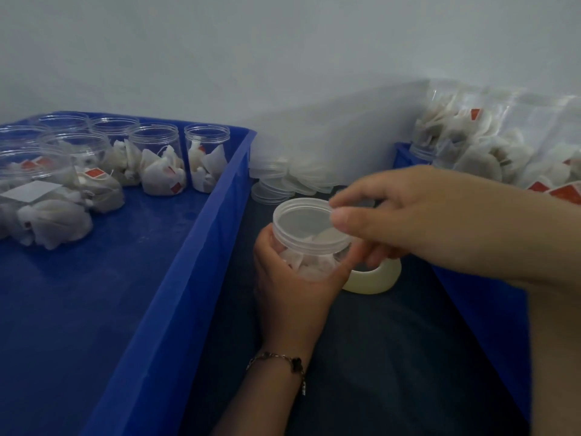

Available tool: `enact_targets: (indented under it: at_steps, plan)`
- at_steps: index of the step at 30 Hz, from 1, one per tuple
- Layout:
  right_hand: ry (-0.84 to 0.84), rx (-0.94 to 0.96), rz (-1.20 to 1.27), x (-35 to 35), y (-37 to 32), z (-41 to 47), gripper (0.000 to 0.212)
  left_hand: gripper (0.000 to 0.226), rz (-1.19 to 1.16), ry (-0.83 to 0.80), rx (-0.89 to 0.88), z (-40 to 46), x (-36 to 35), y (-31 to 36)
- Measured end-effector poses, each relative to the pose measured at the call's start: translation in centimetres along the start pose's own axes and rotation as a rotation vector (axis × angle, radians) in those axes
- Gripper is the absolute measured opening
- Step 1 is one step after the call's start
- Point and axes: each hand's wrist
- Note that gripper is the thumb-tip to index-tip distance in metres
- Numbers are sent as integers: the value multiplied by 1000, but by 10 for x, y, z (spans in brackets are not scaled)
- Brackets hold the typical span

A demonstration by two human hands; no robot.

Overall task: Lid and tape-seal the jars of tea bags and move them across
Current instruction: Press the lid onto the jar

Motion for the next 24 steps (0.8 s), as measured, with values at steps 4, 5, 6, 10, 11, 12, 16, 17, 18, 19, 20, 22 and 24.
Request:
enact_targets:
  at_steps: [4,5,6,10,11,12,16,17,18,19,20,22,24]
  plan:
    - [195,46,70,-15,0,26,56,103,-31,-1,25,0,-1,-2]
    - [189,69,42,-19,0,32,66,104,-33,-1,29,0,-1,-4]
    - [165,94,14,-24,0,37,74,103,-26,-1,31,1,-2,-5]
    - [113,164,-64,-42,0,53,81,95,45,34,-1,2,-7,-14]
    - [103,169,-74,-45,0,56,79,96,74,41,-16,2,-9,-15]
    - [97,169,-80,-48,0,58,77,96,99,45,-21,4,-10,-17]
    - [181,113,-66,-55,-3,63,74,84,186,-5,28,6,-15,-21]
    - [229,89,-101,-59,-6,63,72,80,225,-34,15,5,-13,-22]
    - [280,70,-140,-64,-9,64,69,77,257,-61,-11,4,-11,-23]
    - [326,61,-163,-70,-12,64,66,76,257,-71,-29,4,-7,-25]
    - [358,59,-169,-73,-14,64,64,79,212,-62,-27,3,-5,-24]
    - [354,53,-163,-74,-14,64,64,84,131,-32,12,4,-2,-18]
    - [316,59,-172,-68,-9,64,73,81,148,-27,-14,5,-4,-13]
Point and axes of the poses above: each hand's wrist, its own z-axis towards the middle knuckle, its own x-axis out of the back of the hand, y = z × x, and after that the axes turned 14 degrees about -x, right-handed
